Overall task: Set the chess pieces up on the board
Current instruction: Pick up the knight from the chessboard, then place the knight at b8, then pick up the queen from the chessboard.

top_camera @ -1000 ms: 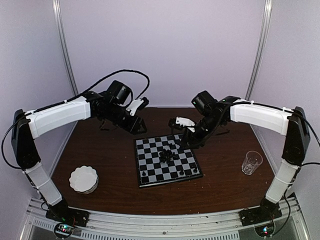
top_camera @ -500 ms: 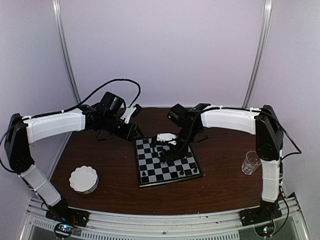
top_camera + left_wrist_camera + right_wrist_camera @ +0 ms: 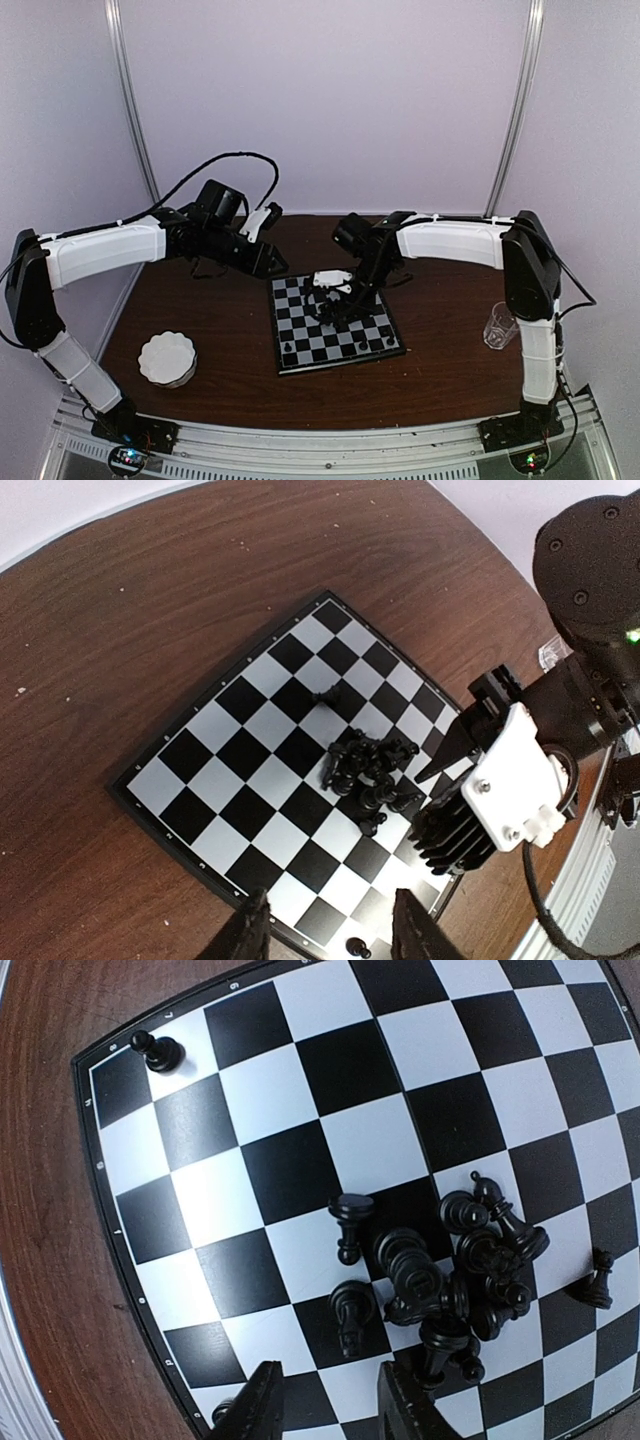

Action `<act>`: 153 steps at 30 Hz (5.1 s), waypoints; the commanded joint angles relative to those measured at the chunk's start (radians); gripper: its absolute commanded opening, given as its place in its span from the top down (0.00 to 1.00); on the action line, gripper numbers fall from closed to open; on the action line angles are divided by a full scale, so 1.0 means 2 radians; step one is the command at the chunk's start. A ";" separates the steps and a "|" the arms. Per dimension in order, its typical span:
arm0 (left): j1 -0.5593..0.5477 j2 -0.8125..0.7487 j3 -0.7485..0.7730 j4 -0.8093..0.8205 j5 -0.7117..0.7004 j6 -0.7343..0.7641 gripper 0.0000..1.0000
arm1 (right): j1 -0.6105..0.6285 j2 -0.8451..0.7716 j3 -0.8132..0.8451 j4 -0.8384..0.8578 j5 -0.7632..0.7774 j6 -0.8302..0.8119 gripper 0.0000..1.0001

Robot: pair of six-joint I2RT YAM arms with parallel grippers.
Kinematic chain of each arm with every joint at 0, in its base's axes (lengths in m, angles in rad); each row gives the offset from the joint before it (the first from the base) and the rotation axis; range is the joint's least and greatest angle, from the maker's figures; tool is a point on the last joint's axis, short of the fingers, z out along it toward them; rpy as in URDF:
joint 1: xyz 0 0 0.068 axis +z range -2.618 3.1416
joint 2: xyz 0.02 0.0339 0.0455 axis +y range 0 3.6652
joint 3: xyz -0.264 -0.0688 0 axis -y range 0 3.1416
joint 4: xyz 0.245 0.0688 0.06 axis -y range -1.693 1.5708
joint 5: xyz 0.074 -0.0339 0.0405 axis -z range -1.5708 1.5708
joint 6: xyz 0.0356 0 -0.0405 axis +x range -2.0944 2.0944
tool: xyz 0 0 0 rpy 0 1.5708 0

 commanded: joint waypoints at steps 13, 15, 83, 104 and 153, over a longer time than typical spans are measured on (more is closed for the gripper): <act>0.001 -0.002 0.008 0.012 0.018 -0.004 0.58 | 0.003 0.031 0.030 0.009 0.003 0.012 0.79; 0.001 0.000 0.009 0.012 0.019 -0.004 0.58 | 0.003 0.034 0.033 0.009 0.003 0.013 0.80; 0.009 0.006 0.014 0.004 0.029 0.003 0.57 | -0.012 -0.133 -0.205 0.072 0.048 0.001 0.99; 0.009 0.005 0.014 0.002 0.030 0.003 0.57 | -0.013 -0.139 -0.204 0.050 0.018 0.000 0.94; 0.009 0.004 0.009 0.012 0.042 -0.001 0.57 | -0.066 -0.061 -0.061 0.037 -0.028 0.033 0.74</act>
